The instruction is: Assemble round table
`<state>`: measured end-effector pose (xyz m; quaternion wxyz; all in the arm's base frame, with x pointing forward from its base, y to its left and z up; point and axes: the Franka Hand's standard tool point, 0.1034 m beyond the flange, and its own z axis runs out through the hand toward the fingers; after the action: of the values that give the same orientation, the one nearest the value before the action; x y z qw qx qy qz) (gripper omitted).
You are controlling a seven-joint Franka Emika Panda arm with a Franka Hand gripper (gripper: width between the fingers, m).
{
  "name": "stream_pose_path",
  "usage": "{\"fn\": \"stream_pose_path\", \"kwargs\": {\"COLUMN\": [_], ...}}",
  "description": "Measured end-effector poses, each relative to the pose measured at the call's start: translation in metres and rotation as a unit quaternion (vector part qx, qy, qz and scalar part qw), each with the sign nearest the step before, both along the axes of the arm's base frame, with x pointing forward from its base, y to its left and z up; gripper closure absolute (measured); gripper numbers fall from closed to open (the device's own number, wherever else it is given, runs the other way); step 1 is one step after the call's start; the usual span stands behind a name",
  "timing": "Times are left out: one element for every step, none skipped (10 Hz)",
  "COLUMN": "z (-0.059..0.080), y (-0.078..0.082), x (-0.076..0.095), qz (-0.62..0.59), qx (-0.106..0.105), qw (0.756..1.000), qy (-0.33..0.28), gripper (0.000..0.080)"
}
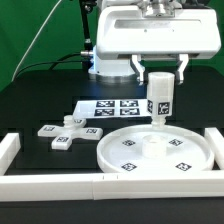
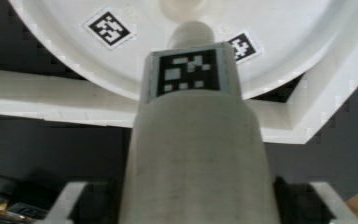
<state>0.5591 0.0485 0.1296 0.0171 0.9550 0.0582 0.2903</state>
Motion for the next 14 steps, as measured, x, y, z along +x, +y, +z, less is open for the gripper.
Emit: {"fn": "stream_pose_path", "kwargs": {"z": [0.000,-0.001,-0.004,-0.011,-0.017,-0.020,-0.022,-0.023,-0.023,-0.023,-0.024,-0.025,-0.027,-0.029], "y": [0.000,-0.001,-0.006,-0.009,-0.013,-0.017,-0.019,-0.017,-0.013,-0.008,-0.006,-0.005,-0.006,-0.007], "x": [0.000,0.000,0.001,-0.001,0.000,0.001,0.001,0.002,0.002,0.001,-0.001,-0.003,-0.004,-0.004], "qz": [0.000,-0.001,-0.005,-0.007,-0.010,-0.014,-0.015,-0.014,-0.012,-0.012,-0.011,-0.010,-0.010,-0.011], "qx": [0.000,0.000,-0.001,-0.003,-0.004,-0.004,-0.005,-0.005,-0.004,-0.002,-0.002,-0.002,-0.002,-0.003], "qw": [1.000,1.000,1.000,1.000,1.000,1.000,1.000,1.000,1.000,1.000,1.000,1.000,1.000,1.000], "qy": [0.000,0.001,0.004,0.010,0.014,0.016,0.015,0.009,0.009,0.010,0.015,0.017,0.018,0.018], "gripper": [0.0392,0.0392,0.0392,0.0392,0.0392,0.0392,0.0392,0.0392,0.0392,0.0392,0.0392,0.0392,0.0392,0.0392]}}
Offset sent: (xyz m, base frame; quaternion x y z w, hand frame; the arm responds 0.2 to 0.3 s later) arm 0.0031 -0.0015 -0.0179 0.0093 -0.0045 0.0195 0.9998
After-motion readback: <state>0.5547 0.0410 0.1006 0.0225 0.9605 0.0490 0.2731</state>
